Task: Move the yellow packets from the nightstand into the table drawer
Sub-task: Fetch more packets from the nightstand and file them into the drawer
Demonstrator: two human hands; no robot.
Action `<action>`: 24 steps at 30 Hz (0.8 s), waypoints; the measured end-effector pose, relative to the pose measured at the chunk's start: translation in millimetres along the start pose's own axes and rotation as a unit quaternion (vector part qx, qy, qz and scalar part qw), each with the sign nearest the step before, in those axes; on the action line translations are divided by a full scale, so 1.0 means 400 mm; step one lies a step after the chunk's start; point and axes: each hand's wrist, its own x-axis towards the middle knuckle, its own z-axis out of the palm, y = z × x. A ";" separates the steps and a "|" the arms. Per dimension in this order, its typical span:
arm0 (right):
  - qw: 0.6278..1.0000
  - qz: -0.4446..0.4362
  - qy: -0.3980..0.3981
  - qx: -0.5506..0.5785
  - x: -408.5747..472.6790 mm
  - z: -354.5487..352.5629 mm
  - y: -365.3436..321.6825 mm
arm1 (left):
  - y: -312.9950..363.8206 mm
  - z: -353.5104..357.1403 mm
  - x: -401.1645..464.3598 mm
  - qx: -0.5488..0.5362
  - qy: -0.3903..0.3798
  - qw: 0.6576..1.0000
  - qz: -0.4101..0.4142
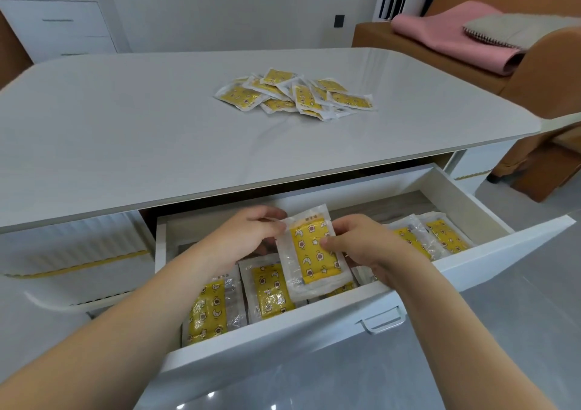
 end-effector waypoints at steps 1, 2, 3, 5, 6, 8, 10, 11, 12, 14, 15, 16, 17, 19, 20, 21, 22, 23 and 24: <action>1.000 -0.002 -0.004 -0.002 0.001 0.001 0.001 | 0.004 0.008 0.000 0.009 -0.022 1.000 0.006; 1.000 -0.004 -0.008 -0.005 0.001 0.001 0.001 | 0.008 0.017 0.001 0.022 -0.035 0.999 0.011; 1.000 -0.005 -0.013 -0.007 0.002 0.002 0.002 | 0.015 0.023 0.002 0.037 -0.038 0.998 0.017; 1.000 -0.013 -0.021 0.001 0.001 0.004 0.002 | 0.032 0.020 0.000 0.085 -0.016 0.996 0.024; 0.999 -0.022 -0.020 0.012 0.001 0.005 0.002 | 0.040 0.008 -0.004 0.123 -0.003 0.992 0.021; 0.999 -0.041 0.000 0.025 0.003 0.010 0.004 | 0.044 -0.033 -0.011 0.193 0.012 0.981 -0.012; 0.998 -0.054 0.037 -0.010 0.007 0.014 0.007 | 0.039 -0.078 -0.023 0.241 0.008 0.968 -0.069; 0.996 -0.060 0.054 -0.033 0.008 0.016 0.008 | 0.032 -0.097 -0.029 0.270 0.006 0.958 -0.095; 0.994 -0.067 0.067 -0.052 0.008 0.017 0.007 | 0.024 -0.112 -0.033 0.302 0.006 0.946 -0.115; 0.988 -0.085 0.081 -0.095 0.008 0.021 0.006 | 0.010 -0.131 -0.037 0.359 0.010 0.922 -0.143; 0.983 -0.095 0.087 -0.133 0.008 0.023 0.005 | 0.003 -0.134 -0.037 0.390 0.005 0.908 -0.155; 0.974 -0.103 0.093 -0.178 0.009 0.027 0.005 | -0.003 -0.136 -0.038 0.425 -0.004 0.890 -0.166; 0.964 -0.109 0.099 -0.223 0.011 0.031 0.005 | -0.009 -0.135 -0.038 0.459 -0.014 0.871 -0.173; 0.943 -0.118 0.107 -0.291 0.012 0.041 0.004 | -0.022 -0.127 -0.037 0.512 -0.021 0.842 -0.171; 0.936 -0.125 0.107 -0.311 0.012 0.047 0.004 | -0.029 -0.122 -0.037 0.529 -0.019 0.832 -0.166; 0.930 -0.132 0.105 -0.326 0.010 0.051 0.004 | -0.035 -0.116 -0.039 0.546 -0.016 0.823 -0.159; 0.925 -0.140 0.102 -0.337 0.009 0.055 0.005 | -0.038 -0.108 -0.043 0.567 -0.016 0.810 -0.150; 0.921 -0.146 0.099 -0.346 0.006 0.058 0.005 | -0.043 -0.101 -0.047 0.592 -0.016 0.794 -0.140; 0.918 -0.150 0.096 -0.354 0.004 0.059 0.006 | -0.052 -0.095 -0.050 0.618 -0.013 0.776 -0.130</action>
